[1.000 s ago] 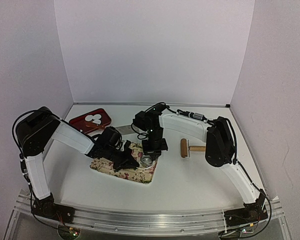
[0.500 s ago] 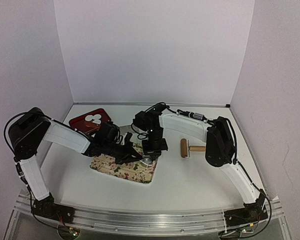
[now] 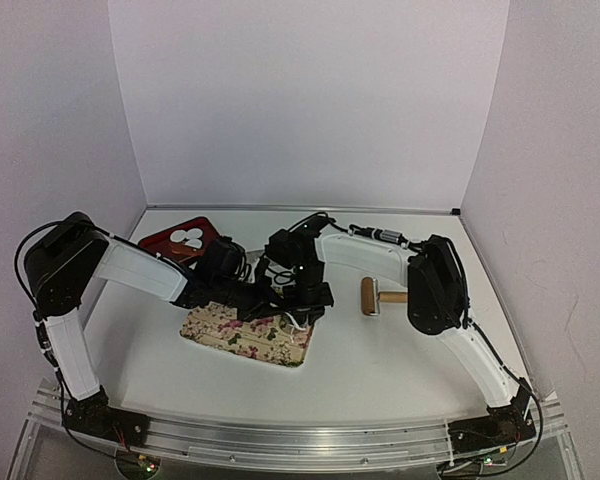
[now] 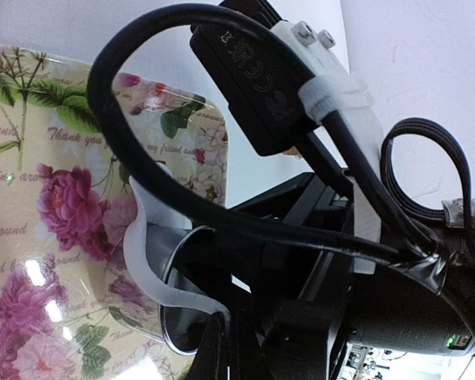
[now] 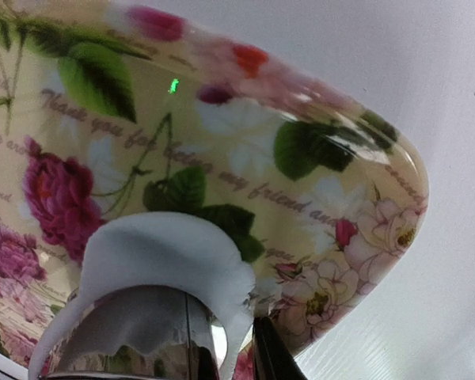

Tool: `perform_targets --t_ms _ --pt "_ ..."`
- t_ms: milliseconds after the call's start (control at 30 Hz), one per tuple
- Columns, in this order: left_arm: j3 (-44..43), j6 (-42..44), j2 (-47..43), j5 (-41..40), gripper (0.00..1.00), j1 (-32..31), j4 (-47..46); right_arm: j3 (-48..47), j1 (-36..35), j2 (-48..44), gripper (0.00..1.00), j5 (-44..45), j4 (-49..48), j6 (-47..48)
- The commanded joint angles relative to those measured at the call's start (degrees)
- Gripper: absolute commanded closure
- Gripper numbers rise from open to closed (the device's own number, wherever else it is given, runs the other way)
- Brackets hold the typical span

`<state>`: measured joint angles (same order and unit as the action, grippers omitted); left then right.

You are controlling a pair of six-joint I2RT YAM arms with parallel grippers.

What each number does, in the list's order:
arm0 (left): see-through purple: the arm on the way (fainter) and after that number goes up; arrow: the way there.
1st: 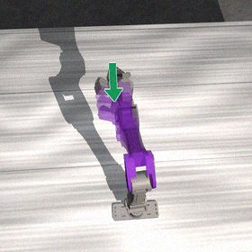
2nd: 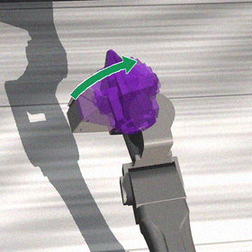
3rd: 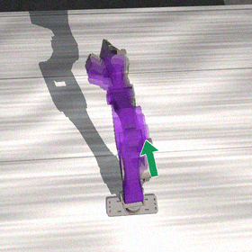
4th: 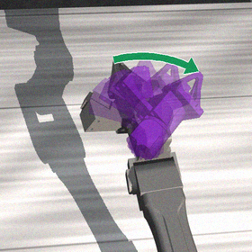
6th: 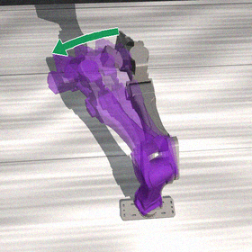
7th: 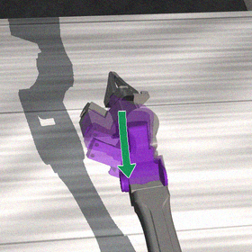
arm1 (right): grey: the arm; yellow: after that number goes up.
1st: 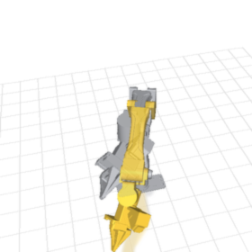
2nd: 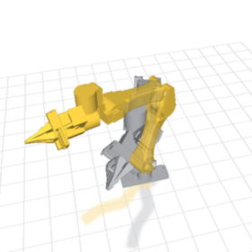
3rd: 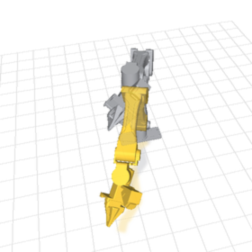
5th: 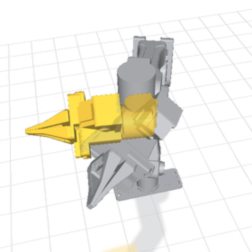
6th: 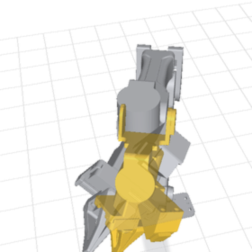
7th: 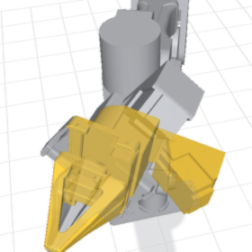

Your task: Roll out the dumpling wrappers from the dough

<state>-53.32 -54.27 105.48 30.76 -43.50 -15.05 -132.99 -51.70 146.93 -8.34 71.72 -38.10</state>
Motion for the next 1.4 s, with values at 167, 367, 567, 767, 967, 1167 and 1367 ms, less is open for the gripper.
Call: perform_targets --t_ms 167,367,567,767,967,1167,1367 --pt "-4.53 0.65 0.24 -1.50 1.00 -0.18 1.74 1.86 1.12 -5.84 0.68 3.40 -2.90 -1.14" --pt "-5.78 0.83 -0.09 -2.46 1.00 -0.10 3.68 5.76 2.24 -12.00 0.59 6.17 -3.78 -1.54" --pt "-6.84 0.55 0.65 -1.96 1.00 0.18 4.36 12.42 3.04 -18.61 0.55 8.19 -5.60 -1.69" --pt "-10.50 0.58 3.69 1.55 1.00 0.35 3.64 19.42 3.19 -24.02 0.52 10.06 -8.11 -2.80" --pt "-13.63 -0.31 6.62 2.52 1.00 0.34 2.71 25.08 3.20 -27.60 0.52 10.77 -11.26 -2.76" --pt "-17.41 -0.74 10.11 2.38 1.00 0.57 2.61 31.28 3.15 -31.21 0.52 10.20 -15.93 -2.88" --pt "-19.33 -1.33 11.76 2.26 1.00 2.12 0.81 34.68 3.12 -33.23 0.53 10.27 -17.00 -3.44"
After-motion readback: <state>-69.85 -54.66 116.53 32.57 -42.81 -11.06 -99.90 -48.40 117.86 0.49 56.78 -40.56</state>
